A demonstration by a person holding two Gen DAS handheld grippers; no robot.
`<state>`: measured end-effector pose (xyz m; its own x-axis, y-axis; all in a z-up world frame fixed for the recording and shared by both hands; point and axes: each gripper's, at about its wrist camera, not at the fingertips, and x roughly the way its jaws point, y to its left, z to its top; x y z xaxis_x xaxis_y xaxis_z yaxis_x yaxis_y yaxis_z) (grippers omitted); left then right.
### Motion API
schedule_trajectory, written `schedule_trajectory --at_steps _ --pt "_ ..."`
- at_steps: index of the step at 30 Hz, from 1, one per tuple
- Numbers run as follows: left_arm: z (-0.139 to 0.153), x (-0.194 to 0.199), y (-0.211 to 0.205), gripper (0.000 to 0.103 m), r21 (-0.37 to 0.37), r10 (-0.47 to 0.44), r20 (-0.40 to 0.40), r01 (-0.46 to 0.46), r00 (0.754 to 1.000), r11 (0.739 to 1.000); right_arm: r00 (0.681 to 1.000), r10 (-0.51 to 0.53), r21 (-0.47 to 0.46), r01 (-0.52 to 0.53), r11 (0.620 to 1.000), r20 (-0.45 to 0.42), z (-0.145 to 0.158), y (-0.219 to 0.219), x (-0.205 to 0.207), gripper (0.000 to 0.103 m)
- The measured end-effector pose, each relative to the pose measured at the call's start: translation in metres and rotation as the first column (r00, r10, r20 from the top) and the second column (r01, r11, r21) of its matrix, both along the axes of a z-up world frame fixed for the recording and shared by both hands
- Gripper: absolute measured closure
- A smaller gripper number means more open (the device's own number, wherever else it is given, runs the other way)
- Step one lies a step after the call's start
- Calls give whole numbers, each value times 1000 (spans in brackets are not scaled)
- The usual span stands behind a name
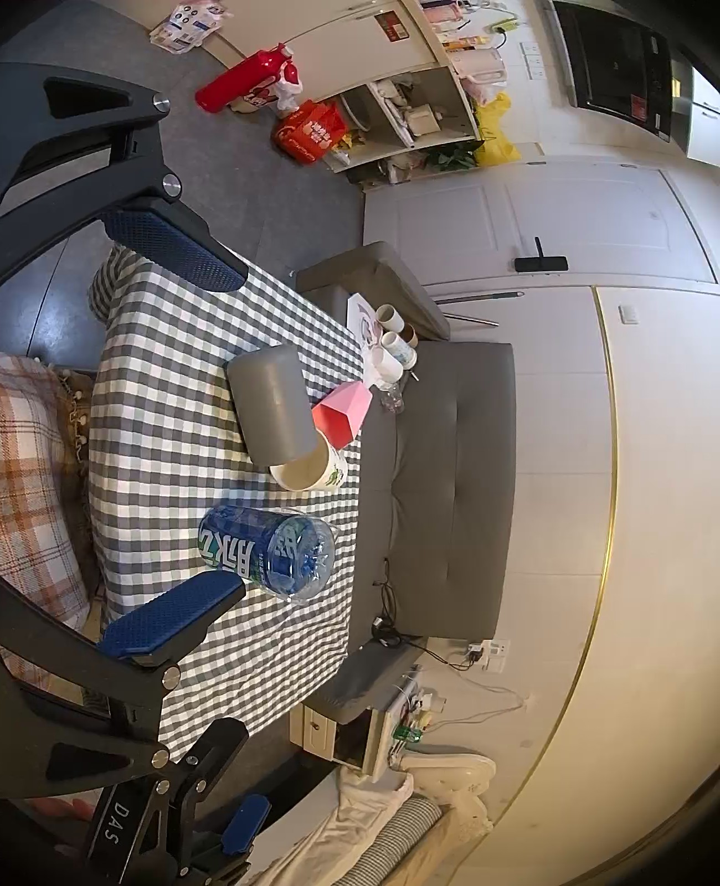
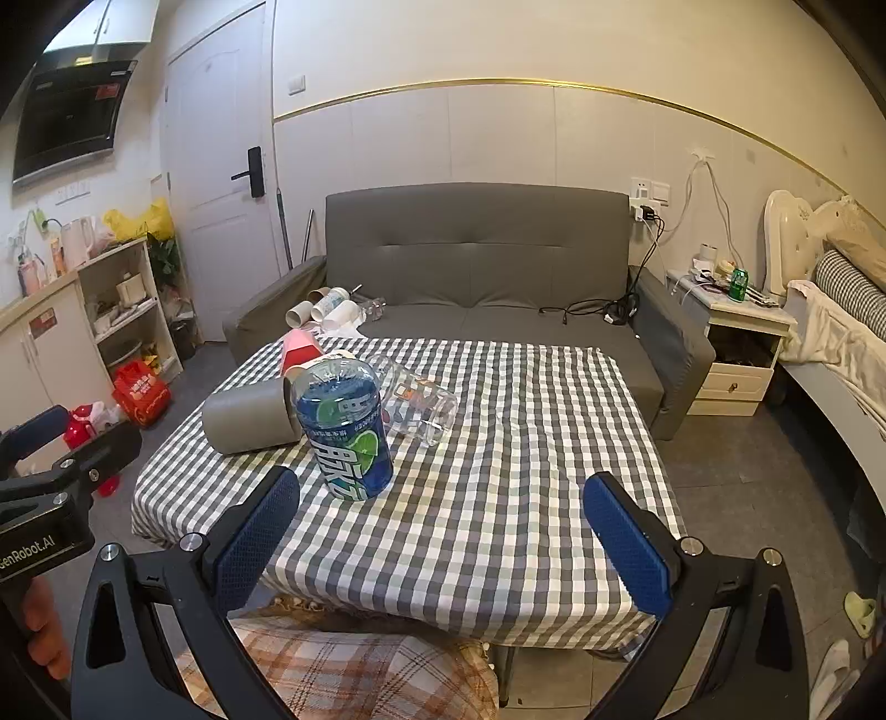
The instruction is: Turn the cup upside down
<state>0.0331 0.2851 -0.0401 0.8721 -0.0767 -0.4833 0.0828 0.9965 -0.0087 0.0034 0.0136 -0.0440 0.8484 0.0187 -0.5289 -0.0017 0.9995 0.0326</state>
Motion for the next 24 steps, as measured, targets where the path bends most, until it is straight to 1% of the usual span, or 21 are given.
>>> schedule_trajectory --at_steps 9,24 --pt "-3 0 0 0 -12 2 -10 -2 1000 1000 1000 -4 -11 4 1000 -9 -1 1 0 0" --pt "-2 0 1 0 -10 4 -11 -4 1000 1000 1000 -6 -15 6 1000 -16 -5 3 1 0"
